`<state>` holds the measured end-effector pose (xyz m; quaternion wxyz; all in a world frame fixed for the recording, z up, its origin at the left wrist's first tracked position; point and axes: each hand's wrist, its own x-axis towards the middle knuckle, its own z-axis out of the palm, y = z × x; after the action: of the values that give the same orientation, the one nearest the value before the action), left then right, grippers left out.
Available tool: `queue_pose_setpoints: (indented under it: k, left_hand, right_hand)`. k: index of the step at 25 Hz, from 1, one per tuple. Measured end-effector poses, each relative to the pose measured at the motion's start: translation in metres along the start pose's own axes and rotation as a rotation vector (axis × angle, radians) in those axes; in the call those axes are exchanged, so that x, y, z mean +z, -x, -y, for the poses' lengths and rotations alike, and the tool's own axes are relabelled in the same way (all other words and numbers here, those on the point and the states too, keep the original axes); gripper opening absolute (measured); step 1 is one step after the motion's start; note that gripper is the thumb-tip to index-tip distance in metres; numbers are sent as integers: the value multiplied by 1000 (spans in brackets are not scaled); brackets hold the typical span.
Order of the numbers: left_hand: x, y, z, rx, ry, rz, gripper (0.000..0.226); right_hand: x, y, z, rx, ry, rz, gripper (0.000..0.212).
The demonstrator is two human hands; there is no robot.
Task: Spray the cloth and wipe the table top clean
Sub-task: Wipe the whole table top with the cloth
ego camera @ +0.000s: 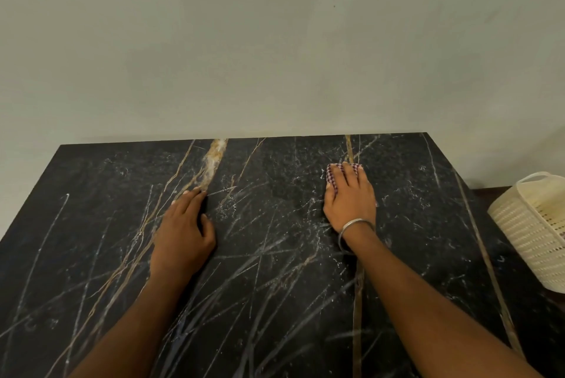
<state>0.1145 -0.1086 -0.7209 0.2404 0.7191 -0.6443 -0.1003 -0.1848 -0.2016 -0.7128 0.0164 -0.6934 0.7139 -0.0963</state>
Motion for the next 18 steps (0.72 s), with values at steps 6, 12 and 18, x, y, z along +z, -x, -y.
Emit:
queue_pose_setpoints:
  k: [6,12,18]
  left_hand:
    - [1,0,4,11,8,6,53]
    - [2,0,5,26,-8,-14,50]
    - [0,1,2,21,6,-19,50]
  right_hand:
    - [0,37,26,-196,-32,22,50]
    - [-7,33,-25,-58,-10,-15,50]
    - [-3,66,23,-103,-50,-10,50]
